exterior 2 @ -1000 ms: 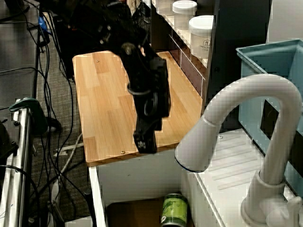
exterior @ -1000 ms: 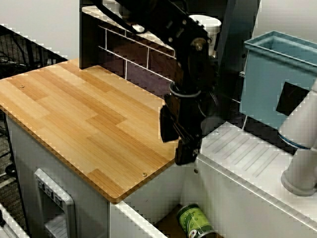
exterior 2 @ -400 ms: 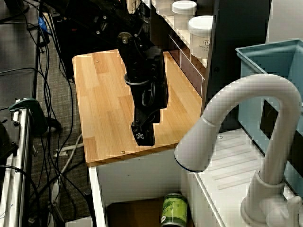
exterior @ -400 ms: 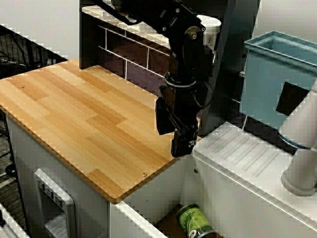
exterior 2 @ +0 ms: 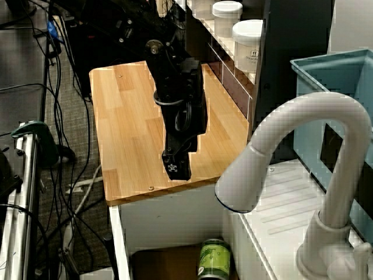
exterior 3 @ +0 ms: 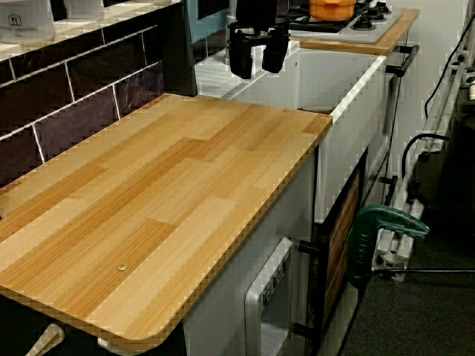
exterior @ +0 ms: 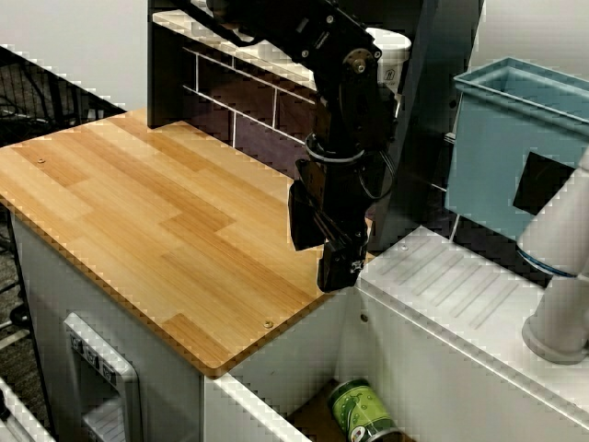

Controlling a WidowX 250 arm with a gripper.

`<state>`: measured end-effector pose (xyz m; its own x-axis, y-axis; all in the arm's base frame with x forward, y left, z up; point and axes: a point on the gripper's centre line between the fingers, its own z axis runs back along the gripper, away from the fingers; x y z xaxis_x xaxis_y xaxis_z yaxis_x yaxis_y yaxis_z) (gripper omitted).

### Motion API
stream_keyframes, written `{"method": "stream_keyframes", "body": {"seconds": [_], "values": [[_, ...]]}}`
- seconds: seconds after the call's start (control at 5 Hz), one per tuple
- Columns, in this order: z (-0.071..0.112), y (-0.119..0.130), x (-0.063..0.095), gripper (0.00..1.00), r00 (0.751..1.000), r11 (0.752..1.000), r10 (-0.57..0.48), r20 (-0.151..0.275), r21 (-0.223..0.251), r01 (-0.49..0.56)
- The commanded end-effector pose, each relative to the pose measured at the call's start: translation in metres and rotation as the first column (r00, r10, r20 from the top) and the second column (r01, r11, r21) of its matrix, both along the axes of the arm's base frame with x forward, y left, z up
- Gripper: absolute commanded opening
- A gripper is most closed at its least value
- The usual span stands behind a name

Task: Push into sink

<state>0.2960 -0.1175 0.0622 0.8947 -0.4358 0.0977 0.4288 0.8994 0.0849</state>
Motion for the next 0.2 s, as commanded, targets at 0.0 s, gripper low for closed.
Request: {"method": "stream_keyframes", "body": {"seconds": [0.0], "values": [[0.0202, 0.0004, 0.0009, 1.00, 0.999, 1.000, 0.000, 0.055, -0.021, 0.001]]}}
